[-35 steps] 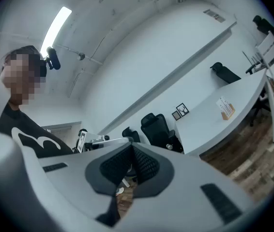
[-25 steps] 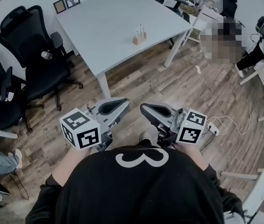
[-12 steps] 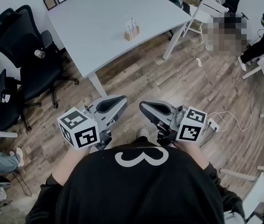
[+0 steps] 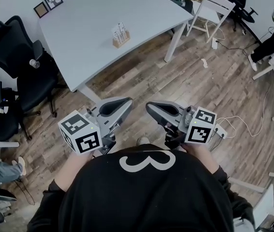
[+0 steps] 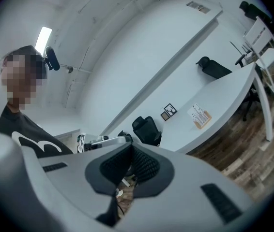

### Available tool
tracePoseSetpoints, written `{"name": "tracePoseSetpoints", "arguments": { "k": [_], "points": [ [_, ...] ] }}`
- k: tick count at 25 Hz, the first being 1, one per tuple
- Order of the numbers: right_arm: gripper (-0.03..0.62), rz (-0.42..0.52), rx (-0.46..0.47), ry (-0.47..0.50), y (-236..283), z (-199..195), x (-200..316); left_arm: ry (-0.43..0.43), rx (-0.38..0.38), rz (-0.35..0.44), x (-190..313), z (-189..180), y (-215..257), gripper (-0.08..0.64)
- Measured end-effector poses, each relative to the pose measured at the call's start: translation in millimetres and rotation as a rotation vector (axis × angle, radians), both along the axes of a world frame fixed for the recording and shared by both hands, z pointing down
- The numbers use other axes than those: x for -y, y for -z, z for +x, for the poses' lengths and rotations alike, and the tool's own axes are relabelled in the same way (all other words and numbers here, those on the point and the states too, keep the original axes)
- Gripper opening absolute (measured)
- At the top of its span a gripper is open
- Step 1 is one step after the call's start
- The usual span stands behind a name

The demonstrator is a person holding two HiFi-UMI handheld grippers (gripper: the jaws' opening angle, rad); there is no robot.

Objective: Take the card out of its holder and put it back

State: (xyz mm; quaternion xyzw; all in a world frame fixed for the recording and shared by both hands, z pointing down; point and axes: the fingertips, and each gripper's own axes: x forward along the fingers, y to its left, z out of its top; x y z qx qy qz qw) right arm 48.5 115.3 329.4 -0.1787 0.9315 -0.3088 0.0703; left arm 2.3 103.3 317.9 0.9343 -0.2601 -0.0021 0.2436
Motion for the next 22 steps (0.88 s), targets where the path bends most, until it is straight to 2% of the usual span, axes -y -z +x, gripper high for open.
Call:
{"name": "tracePoseSetpoints", "arguments": {
  "k": [4,8,14,18,22],
  "points": [
    [0.011,0.000,-0.002,-0.015,2.1,23.2,26.9,0.011,-0.002,-0.003,22.1,21.1,5.8,0.017],
    [0.011,-0.029,0.013,-0.026,1.4,29.3,45.8,0.002,-0.005,0.010,29.5,30.0,9.8,0.017],
    [0.011,-0.042,0.016,-0.006,-9.0,24.1,56.8,0.052,-0.003,-0.027,43.4,20.2,-5.2,0.017],
    [0.011,-0.044,0.018,-0.005,-15.9,19.0,70.6,0.041,0.005,-0.025,62.1,17.6,-12.8,0.017],
    [0.011,-0.046,0.012,-0.015,-15.6,7.6,105.0,0.043,0.008,-0.040,107.4,3.2,-16.1,0.017]
  ]
}}
